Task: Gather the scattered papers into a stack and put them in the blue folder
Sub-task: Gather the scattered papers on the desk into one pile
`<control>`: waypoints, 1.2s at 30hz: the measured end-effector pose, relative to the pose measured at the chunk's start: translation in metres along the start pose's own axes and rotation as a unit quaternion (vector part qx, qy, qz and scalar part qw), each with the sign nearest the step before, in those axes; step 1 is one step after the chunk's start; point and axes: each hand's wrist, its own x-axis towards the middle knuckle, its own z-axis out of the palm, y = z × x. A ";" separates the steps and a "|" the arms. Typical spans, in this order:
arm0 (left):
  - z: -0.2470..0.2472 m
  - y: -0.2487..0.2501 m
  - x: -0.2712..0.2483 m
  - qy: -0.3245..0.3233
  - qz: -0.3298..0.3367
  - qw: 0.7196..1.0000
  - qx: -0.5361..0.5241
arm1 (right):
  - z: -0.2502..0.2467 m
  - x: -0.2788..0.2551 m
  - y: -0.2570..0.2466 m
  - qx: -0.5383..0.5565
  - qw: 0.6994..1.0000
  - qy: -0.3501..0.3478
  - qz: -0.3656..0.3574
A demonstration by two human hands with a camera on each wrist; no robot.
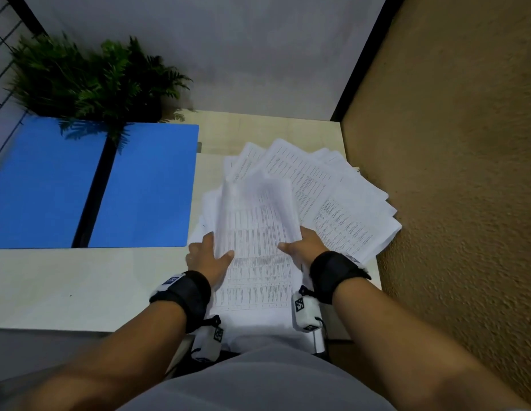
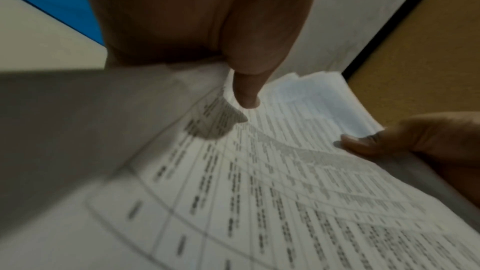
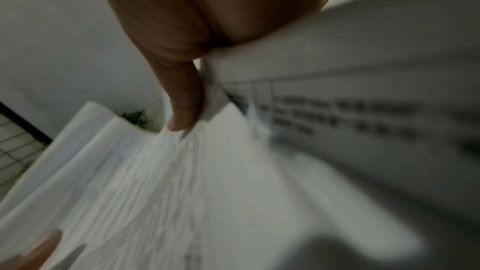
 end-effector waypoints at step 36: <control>-0.047 0.019 0.005 -0.069 -0.003 0.910 -0.409 | -0.031 -0.001 0.000 -0.120 0.983 -0.066 -0.121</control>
